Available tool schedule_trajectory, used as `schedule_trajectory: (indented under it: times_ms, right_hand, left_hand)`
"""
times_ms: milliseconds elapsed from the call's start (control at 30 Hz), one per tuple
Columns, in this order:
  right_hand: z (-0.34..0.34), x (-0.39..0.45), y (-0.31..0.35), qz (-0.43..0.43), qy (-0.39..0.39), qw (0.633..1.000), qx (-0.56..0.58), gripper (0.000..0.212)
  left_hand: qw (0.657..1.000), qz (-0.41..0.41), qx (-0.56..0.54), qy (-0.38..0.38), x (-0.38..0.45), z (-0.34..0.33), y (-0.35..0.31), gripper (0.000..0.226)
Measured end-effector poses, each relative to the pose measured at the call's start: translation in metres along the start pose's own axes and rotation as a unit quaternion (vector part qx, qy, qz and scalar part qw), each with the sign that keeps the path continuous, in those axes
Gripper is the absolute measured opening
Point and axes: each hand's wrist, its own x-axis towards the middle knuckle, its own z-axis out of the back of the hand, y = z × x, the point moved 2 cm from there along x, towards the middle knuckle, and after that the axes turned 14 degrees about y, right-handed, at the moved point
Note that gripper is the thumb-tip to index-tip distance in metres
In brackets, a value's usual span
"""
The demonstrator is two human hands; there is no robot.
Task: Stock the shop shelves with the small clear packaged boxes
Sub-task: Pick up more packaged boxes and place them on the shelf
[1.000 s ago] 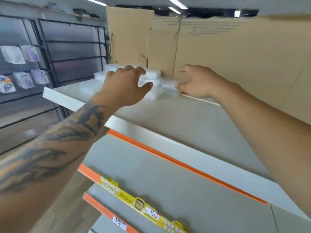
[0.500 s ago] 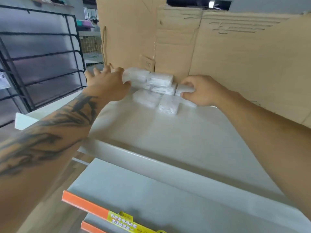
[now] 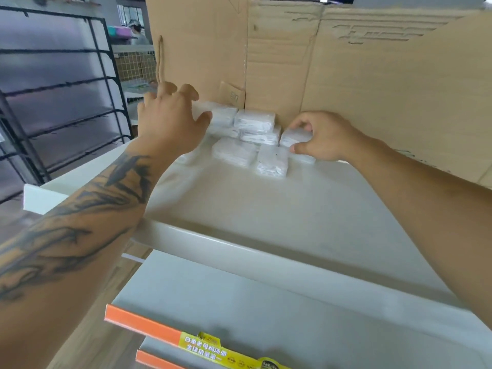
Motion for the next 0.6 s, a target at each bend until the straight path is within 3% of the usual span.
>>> schedule_trajectory:
  times_ms: [300,600]
  right_hand:
    - [0.02,-0.088,-0.013,0.053,-0.072,0.996,0.032,0.054]
    - [0.034,-0.311,-0.076,0.053,-0.134,0.988,0.064,0.046]
  left_hand:
    - [0.981,-0.132,-0.125,-0.063,-0.095,0.024,-0.082,0.049]
    - [0.937,-0.238,-0.244,-0.076,-0.238,0.011,-0.221,0.043]
